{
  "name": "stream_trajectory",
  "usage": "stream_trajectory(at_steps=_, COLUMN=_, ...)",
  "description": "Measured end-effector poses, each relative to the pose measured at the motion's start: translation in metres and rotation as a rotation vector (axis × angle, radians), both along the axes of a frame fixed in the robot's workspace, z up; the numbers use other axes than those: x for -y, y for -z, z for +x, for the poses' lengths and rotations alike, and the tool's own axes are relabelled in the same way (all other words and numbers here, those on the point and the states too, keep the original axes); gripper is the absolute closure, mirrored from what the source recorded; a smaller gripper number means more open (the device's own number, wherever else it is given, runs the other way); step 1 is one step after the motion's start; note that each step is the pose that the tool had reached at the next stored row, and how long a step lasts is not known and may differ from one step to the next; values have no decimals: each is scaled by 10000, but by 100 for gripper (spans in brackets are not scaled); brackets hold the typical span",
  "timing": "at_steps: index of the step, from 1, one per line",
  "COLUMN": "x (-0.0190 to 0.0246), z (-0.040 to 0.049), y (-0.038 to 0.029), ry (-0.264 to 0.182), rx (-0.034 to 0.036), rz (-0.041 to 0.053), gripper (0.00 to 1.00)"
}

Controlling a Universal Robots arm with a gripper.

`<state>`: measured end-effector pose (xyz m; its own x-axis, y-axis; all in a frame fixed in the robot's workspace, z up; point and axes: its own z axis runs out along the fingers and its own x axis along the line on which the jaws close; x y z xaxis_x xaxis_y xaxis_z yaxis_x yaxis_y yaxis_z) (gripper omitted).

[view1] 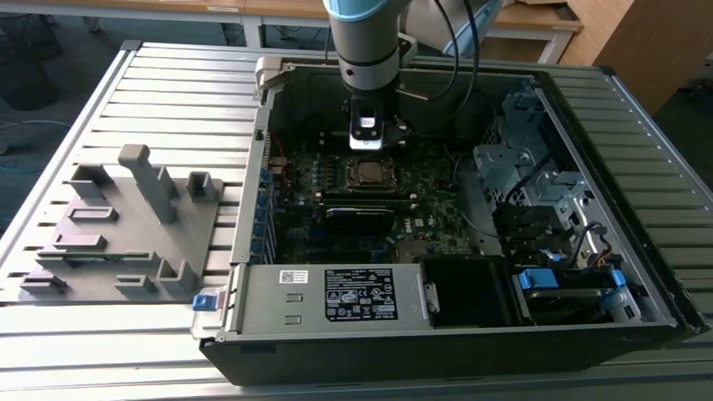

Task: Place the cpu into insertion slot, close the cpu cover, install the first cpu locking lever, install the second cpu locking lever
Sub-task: 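Install the first cpu locking lever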

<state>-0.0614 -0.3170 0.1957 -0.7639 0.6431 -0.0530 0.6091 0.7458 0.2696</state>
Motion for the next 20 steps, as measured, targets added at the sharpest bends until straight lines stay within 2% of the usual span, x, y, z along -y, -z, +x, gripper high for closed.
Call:
stream_trajectory(at_steps=7, x=0, z=0, y=16, ry=0, rx=0, rz=-139, gripper=90)
stream_trajectory(at_steps=13, x=2, z=0, y=16, ry=0, rx=-1, rz=-142, gripper=90)
stream_trajectory(at_steps=20, x=28, z=0, y=18, ry=0, rx=-1, rz=-153, gripper=90)
